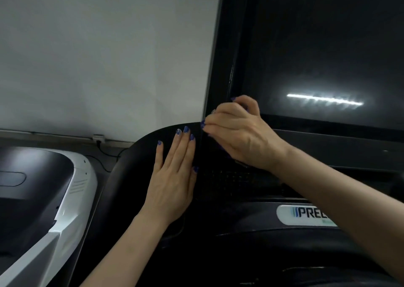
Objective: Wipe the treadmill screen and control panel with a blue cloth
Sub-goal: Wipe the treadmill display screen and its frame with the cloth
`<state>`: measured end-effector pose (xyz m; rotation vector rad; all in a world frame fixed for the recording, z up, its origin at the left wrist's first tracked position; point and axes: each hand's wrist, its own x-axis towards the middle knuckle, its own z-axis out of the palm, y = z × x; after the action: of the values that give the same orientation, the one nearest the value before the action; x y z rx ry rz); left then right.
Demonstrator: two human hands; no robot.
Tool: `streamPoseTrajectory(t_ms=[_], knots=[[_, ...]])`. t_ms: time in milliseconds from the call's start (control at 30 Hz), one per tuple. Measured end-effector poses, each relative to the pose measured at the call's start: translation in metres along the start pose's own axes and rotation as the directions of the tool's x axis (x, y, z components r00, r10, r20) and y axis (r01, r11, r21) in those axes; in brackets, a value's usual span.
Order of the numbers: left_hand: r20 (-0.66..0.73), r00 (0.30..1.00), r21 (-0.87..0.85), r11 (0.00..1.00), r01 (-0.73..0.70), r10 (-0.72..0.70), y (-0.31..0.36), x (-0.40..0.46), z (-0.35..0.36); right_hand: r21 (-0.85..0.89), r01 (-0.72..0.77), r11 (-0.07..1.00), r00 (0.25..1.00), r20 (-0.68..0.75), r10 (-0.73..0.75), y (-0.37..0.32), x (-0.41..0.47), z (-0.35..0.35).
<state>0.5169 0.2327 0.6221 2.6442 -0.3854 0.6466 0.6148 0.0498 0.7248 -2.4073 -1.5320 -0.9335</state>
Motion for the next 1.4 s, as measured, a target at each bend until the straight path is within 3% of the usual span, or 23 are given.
streamPoseTrajectory(t_ms=[67, 167, 333, 467, 600, 667, 767, 933, 1067, 1200, 1400], knots=[[0.005, 1.0, -0.002, 1.0, 0.001, -0.001, 0.003, 0.0, 0.002, 0.006, -0.011, 1.0, 1.0, 0.016, 0.011, -0.005, -0.006, 0.004], [0.019, 1.0, 0.009, 1.0, -0.013, 0.013, 0.008, -0.002, 0.006, -0.023, 0.094, 0.995, 0.99, 0.111, -0.091, 0.002, -0.004, -0.005], [0.029, 0.999, 0.003, 1.0, -0.014, 0.014, 0.014, -0.002, 0.008, 0.009, 0.05, 0.999, 0.997, -0.054, -0.05, 0.017, 0.019, -0.005], [0.011, 0.999, -0.003, 0.999, -0.038, 0.038, 0.015, 0.004, 0.006, -0.065, 0.178, 0.982, 0.979, 0.113, -0.17, 0.026, 0.016, -0.019], [-0.002, 0.999, -0.013, 0.999, -0.035, 0.035, 0.015, 0.01, 0.004, -0.091, 0.083, 0.992, 0.993, 0.089, -0.075, 0.041, 0.039, -0.032], [-0.005, 0.999, -0.014, 0.999, -0.037, 0.037, 0.015, 0.013, 0.003, -0.155, 0.11, 0.982, 0.975, 0.21, -0.076, 0.038, 0.034, -0.035], [0.009, 0.999, -0.01, 0.999, -0.046, 0.046, 0.016, 0.018, 0.003, -0.211, 0.233, 0.949, 0.926, 0.346, -0.151, 0.042, 0.022, -0.044], [0.022, 0.998, -0.001, 0.998, -0.056, 0.056, 0.02, 0.023, 0.005, -0.172, 0.409, 0.896, 0.861, 0.399, -0.316, 0.058, 0.043, -0.056], [0.034, 0.998, 0.004, 0.999, -0.055, 0.054, 0.019, 0.023, 0.006, -0.21, 0.29, 0.934, 0.905, 0.376, -0.197, 0.06, 0.052, -0.055], [0.03, 0.998, -0.006, 0.998, -0.059, 0.059, 0.019, 0.027, 0.001, -0.173, 0.376, 0.91, 0.853, 0.448, -0.267, 0.06, 0.054, -0.057], [-0.009, 0.998, -0.005, 0.998, -0.064, 0.064, 0.021, 0.048, -0.005, -0.214, 0.247, 0.945, 0.906, 0.397, -0.147, 0.064, 0.063, -0.056]])
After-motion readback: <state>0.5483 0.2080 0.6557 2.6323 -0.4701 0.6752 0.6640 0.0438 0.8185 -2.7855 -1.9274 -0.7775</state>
